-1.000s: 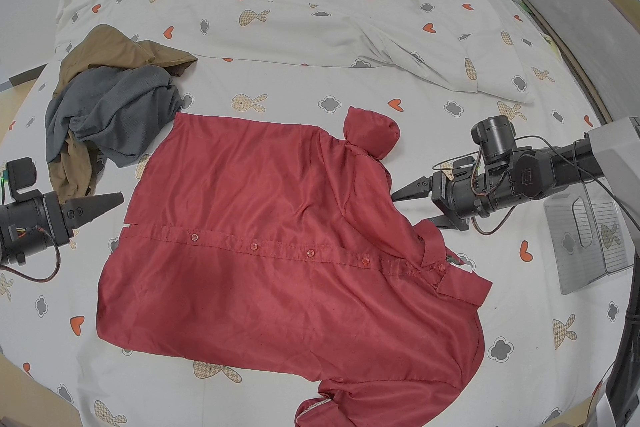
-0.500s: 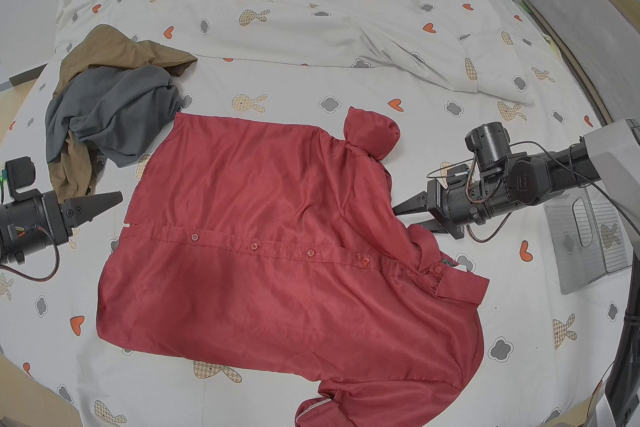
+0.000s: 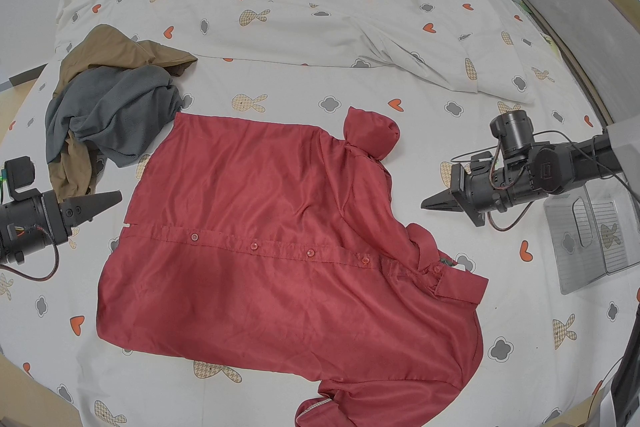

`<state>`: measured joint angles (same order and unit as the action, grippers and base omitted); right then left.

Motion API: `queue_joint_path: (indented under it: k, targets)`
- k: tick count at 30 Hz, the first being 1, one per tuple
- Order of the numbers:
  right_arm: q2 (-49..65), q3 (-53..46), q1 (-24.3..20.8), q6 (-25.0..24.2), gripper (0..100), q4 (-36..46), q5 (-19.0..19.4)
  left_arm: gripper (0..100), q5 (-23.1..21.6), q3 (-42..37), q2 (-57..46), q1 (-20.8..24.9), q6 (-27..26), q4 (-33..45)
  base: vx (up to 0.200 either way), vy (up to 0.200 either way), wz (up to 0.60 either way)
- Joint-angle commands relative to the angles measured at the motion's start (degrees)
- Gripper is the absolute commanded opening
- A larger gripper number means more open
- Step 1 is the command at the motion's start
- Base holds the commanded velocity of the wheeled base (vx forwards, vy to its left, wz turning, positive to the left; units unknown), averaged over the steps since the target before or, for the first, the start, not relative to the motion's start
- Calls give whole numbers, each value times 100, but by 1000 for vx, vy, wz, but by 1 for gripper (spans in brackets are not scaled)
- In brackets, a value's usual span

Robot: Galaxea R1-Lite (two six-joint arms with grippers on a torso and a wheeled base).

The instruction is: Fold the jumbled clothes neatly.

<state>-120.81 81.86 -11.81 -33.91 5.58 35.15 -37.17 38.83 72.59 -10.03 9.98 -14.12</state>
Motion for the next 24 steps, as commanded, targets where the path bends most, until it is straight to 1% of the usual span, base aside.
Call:
queue_joint_path:
  k: [1,2,6,7,10,13,14,18,19,22,24]
  targets:
    - [594,-223,223,-10,0,-5,1,100,-1,2,0,1,4,-3,0,0,0]
    - [699,-311,285,-10,0,-13,10,100,-1,2,0,1,4,-3,0,0,0]
    - [717,-443,276,43,0,-13,10,100,-1,-7,0,1,4,-3,0,0,0]
    - [690,-539,223,52,0,-5,-43,100,-1,-7,0,1,4,-3,0,0,0]
    - [550,-636,135,78,0,-22,-43,100,-1,-16,-9,1,4,-3,0,0,0]
    - [295,-759,-40,210,0,-75,-43,100,-1,-16,-9,1,4,-3,0,0,0]
    - [233,-750,-76,245,100,-75,-25,100,-1,-7,0,1,4,-3,0,0,0]
    - [145,-750,-102,271,100,-84,-17,100,-1,-7,9,1,4,-3,0,0,0]
    - [-153,-724,-146,394,100,-93,-8,100,-1,-16,18,1,4,-3,0,0,0]
    - [-294,-654,-155,588,100,-189,10,100,-1,-16,18,1,4,-3,0,0,0]
    - [-312,-654,-163,632,100,-189,10,100,-1,-16,27,1,4,-3,0,0,0]
